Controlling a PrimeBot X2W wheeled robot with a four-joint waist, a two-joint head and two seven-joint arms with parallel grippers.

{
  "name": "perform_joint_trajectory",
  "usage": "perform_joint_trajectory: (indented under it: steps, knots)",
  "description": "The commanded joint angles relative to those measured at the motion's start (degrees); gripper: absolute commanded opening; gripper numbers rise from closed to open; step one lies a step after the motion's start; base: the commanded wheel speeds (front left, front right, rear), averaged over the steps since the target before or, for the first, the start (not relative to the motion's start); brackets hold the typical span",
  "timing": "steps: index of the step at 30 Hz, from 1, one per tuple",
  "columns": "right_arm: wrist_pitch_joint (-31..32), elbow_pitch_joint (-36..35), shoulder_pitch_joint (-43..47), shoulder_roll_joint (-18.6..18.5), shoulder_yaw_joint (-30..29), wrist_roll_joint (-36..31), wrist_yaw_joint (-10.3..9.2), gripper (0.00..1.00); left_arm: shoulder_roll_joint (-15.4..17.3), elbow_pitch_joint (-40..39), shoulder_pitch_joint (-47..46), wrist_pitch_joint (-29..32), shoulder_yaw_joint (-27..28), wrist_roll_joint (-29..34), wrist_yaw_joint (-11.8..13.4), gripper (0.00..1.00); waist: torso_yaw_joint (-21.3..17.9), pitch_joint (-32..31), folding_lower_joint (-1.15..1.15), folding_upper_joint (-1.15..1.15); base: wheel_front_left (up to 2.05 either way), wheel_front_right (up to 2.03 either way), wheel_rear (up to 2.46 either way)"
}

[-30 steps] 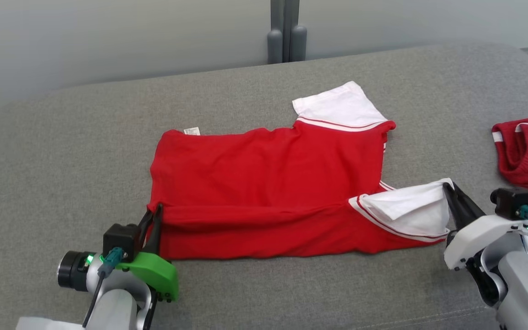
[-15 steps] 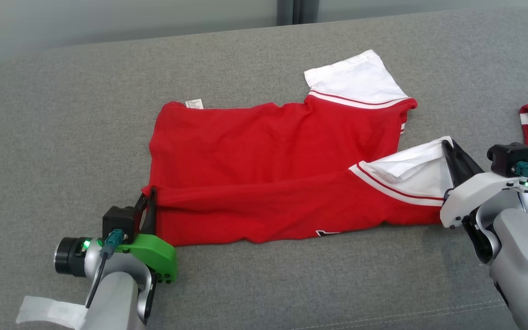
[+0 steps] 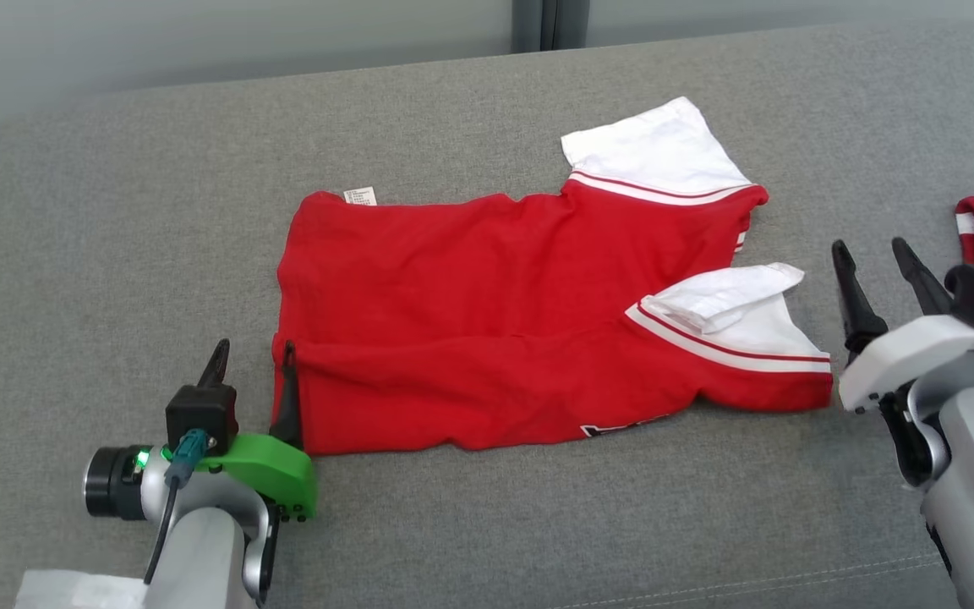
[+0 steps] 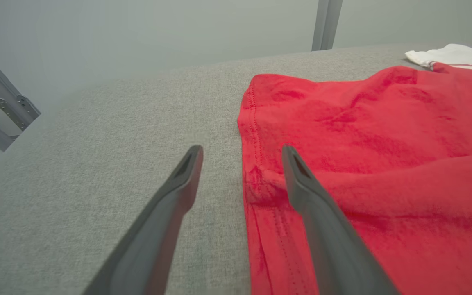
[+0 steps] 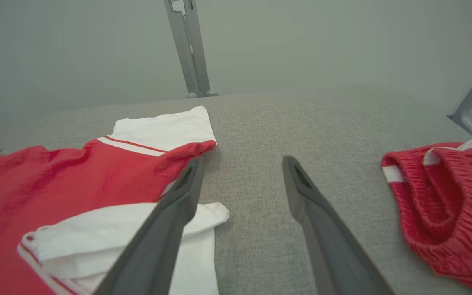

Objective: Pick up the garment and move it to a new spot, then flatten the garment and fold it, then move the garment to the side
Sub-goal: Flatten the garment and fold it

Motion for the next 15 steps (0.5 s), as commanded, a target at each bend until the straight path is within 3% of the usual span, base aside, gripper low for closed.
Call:
perform_joint_trajectory:
  steps: [1,5,15]
  knots:
    - [-0.14,-0.90,1.92,-0.12,-1.10,-0.48,-0.10,1.00,0.12,-0.57,1.47,0.03,0.40,-0.37,0.21,1.00,-0.06,-0.89,0.00,0.00,0.00,0.00,0.00]
    - [-0.14,-4.86,8.36,0.64,-3.37,-0.62,-0.09,1.00,0.09,-3.57,5.05,0.03,1.25,-0.87,0.39,1.00,-0.21,-2.25,0.00,0.00,0.00,0.00,0.00]
    - [-0.15,-4.48,14.61,2.26,0.40,3.13,-0.09,1.00,0.06,-5.88,9.58,0.03,0.91,-2.07,0.57,1.00,-0.03,-1.12,0.00,0.00,0.00,0.00,0.00]
